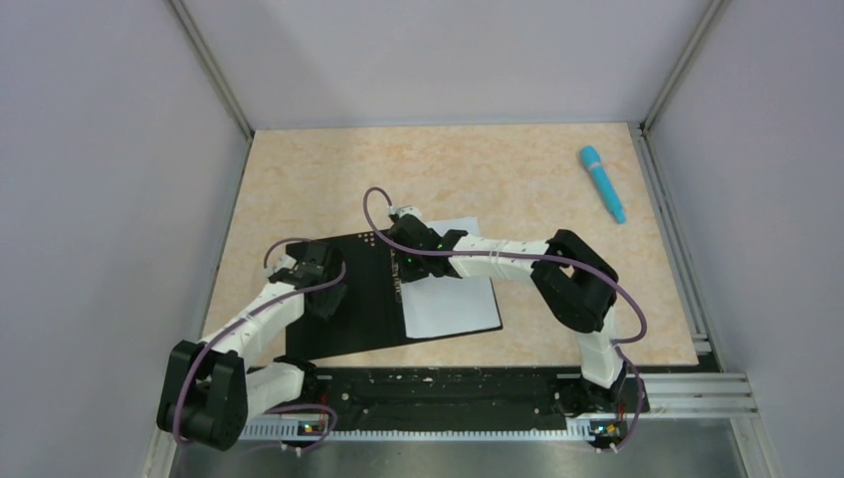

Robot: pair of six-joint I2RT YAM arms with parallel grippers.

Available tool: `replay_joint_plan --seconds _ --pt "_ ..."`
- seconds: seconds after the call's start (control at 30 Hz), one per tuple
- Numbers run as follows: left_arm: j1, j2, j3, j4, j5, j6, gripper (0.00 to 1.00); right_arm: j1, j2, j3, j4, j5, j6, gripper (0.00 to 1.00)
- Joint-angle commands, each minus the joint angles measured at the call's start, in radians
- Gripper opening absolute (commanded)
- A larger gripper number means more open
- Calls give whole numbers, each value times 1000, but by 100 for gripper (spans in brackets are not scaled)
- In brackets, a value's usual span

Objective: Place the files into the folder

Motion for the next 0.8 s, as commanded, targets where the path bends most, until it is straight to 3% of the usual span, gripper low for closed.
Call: replay_joint_plan --seconds 0.0,0.77 --pt "6 48 -24 -1 16 -35 47 29 -13 0 1 -12 11 4" --pt "11 94 -27 12 32 -58 45 44 -52 -74 34 -10 35 0"
